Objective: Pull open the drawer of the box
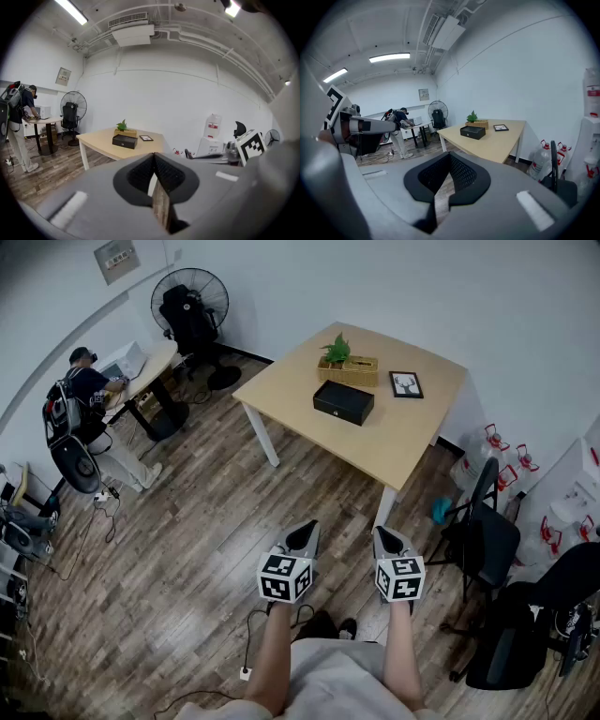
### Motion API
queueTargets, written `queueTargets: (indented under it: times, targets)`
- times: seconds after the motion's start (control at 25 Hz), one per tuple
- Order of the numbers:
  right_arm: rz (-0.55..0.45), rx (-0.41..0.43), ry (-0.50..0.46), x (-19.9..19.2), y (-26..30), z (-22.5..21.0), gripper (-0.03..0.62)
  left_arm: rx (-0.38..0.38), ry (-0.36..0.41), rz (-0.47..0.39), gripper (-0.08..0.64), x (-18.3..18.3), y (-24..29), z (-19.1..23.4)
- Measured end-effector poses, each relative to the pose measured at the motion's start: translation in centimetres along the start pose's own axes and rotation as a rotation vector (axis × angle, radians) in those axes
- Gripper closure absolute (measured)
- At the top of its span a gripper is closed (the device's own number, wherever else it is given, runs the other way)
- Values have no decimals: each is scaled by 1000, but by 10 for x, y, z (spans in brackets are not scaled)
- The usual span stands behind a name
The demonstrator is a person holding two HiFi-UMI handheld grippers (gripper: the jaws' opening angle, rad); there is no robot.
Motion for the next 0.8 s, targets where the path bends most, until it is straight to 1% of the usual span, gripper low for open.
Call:
queueTargets:
  times: [0.12,0.2,0.28,0.44,0.52,0.6,0.68,0.8]
  targets:
    - [1,13,-10,8,6,-2,595,-36,-52,-27,506,6,0,-2]
    - [-8,13,2,11,10,-7,595,-49,-59,-28,506,5,-1,-2]
    - [-11,9,11,10,12,-11,595,-32,-51,-12,506,1,-4,4]
    - [-16,30,47,6,18,-13,595,11,-91,-13,506,-4,-7,20]
    - [-17,38,53,6,22,-17,595,11,-88,-7,506,-6,0,22]
    - [-6,49,37,7,29,-18,595,-3,-99,-9,506,-5,10,25]
    - [4,58,23,10,39,-20,595,-17,-121,-22,506,1,21,31]
    - [-3,59,20,23,53,-27,595,-27,-117,-20,506,11,44,38]
Point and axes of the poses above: the fingertips, and each gripper's own axes: y forward along the fingers, z to its left, x out of its top, the point moved 4 cm from there along -y, backward along the fingers, and after that the axes turned 7 degrees about y, right-handed, at the moved point
